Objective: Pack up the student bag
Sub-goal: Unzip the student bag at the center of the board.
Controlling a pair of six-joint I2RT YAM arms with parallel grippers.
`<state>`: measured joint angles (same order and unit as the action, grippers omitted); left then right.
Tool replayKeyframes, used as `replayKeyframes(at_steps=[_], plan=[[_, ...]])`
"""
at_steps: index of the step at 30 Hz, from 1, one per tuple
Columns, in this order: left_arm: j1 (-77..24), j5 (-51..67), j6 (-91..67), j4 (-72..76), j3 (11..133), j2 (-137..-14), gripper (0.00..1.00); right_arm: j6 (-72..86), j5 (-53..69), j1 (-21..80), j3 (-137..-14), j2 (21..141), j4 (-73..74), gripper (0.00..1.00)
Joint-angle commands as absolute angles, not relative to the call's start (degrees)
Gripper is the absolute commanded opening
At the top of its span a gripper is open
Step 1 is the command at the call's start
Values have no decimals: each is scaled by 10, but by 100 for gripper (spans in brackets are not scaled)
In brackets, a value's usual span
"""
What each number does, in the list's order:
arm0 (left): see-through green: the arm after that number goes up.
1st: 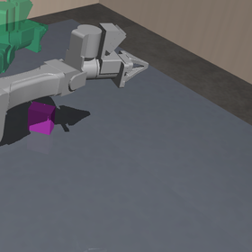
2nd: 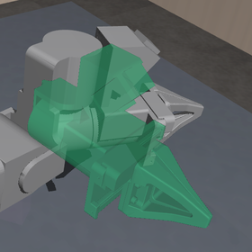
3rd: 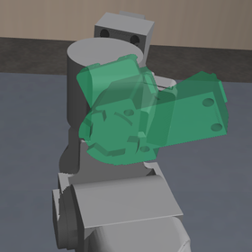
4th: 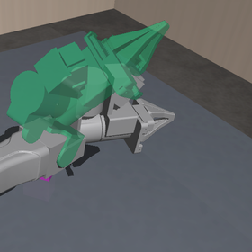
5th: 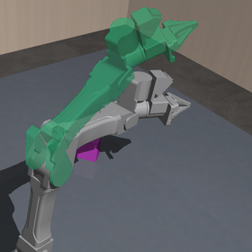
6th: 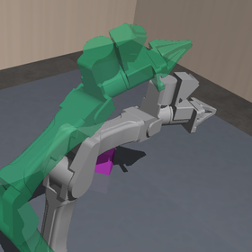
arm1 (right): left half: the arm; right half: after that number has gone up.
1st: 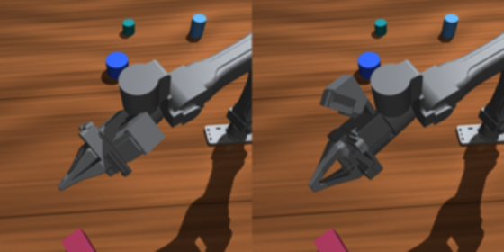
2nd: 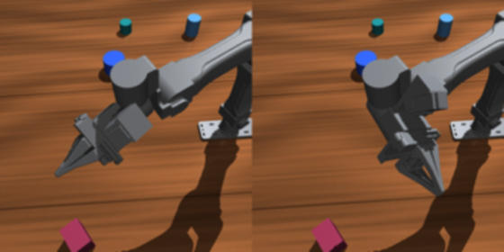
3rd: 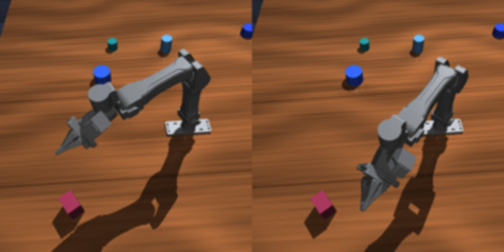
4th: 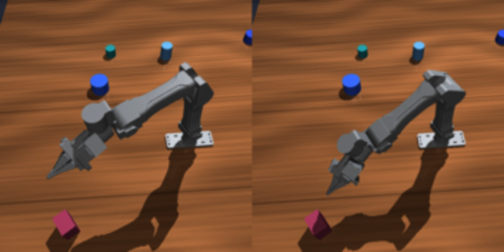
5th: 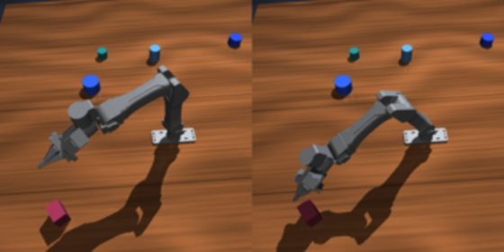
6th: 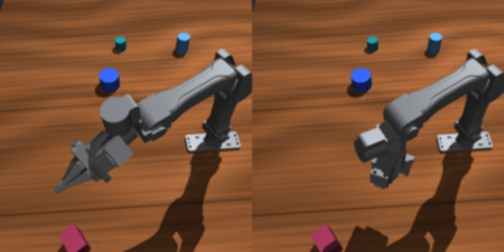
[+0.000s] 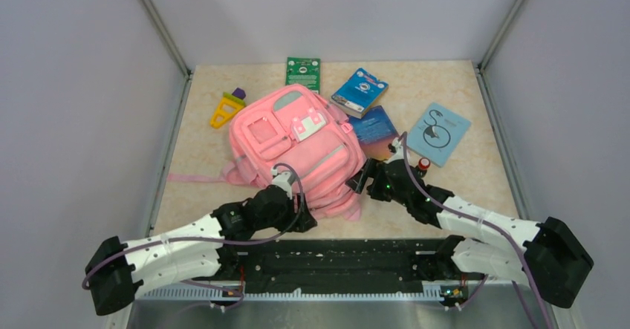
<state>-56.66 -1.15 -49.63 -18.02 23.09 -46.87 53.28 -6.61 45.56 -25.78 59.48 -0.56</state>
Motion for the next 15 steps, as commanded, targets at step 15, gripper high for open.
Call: replayKeyframes(at_steps=[15], plan=[[-570,-36,-558,-50,210,-526,46,543,-58,452,-246,590,-46,77]])
